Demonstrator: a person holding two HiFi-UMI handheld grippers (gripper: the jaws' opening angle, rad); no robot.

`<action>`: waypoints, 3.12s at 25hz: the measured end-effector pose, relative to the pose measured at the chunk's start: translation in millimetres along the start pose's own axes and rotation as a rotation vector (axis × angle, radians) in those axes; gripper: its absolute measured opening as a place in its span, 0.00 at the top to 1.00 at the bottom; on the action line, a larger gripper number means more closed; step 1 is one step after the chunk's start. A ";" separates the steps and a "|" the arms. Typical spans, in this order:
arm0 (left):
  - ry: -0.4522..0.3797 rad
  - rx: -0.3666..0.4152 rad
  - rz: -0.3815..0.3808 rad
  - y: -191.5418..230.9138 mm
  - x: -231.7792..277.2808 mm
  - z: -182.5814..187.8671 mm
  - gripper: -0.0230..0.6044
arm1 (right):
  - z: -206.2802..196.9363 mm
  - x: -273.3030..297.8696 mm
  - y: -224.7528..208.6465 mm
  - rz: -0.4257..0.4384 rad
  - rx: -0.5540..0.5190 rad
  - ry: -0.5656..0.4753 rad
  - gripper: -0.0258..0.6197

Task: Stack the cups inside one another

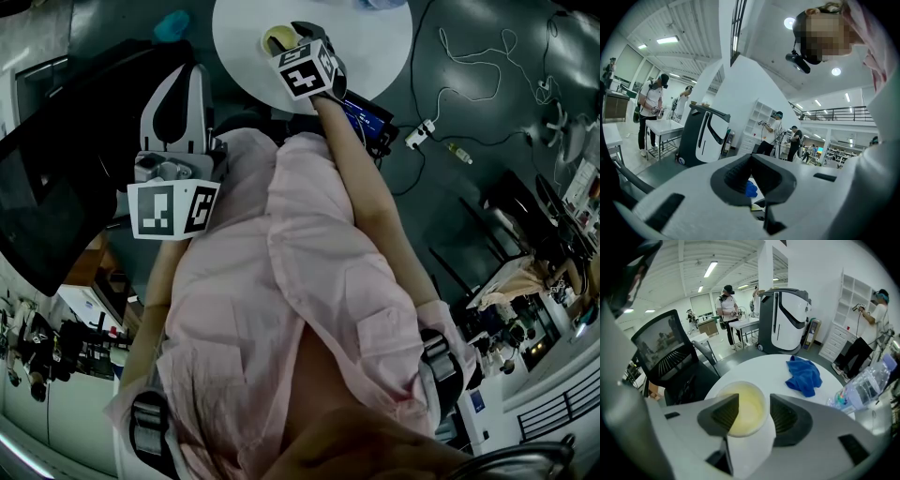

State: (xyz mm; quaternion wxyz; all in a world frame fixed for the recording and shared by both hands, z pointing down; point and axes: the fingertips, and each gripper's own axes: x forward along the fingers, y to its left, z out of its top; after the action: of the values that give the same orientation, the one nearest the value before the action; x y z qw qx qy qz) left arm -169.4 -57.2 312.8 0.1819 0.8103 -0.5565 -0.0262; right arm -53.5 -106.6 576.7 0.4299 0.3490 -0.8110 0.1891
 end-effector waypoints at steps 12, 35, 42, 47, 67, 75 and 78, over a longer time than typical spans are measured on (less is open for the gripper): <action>0.001 -0.002 -0.004 -0.6 -1.4 0.3 0.94 | 5.4 -4.9 -1.4 -0.010 0.025 -0.026 0.67; -0.003 -0.001 -0.015 -3.0 -0.1 -2.0 0.94 | 45.4 -43.7 -23.6 -0.126 0.059 -0.201 0.89; 0.000 -0.008 -0.023 -2.9 -0.4 -2.5 0.94 | 57.5 -60.7 -23.0 -0.135 0.090 -0.261 0.91; 0.014 -0.008 -0.057 -9.4 2.3 -6.2 0.94 | 68.7 -82.1 -14.9 -0.126 0.128 -0.337 0.91; -0.013 0.074 -0.158 -121.1 8.5 -15.8 0.94 | 34.1 -263.9 3.8 -0.102 0.047 -0.575 0.91; -0.056 0.087 -0.061 -139.9 -8.0 -24.0 0.94 | 11.6 -269.5 12.5 -0.048 -0.095 -0.529 0.91; -0.070 0.090 -0.024 -139.3 -14.4 -26.8 0.94 | 8.5 -270.3 11.9 -0.042 -0.105 -0.544 0.91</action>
State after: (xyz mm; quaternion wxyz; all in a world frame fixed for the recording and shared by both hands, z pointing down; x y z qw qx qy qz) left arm -44.0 6.9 290.3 0.1256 0.8229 -0.5532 -0.0316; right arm 37.6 5.3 347.7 0.2176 0.3809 -0.8979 0.0373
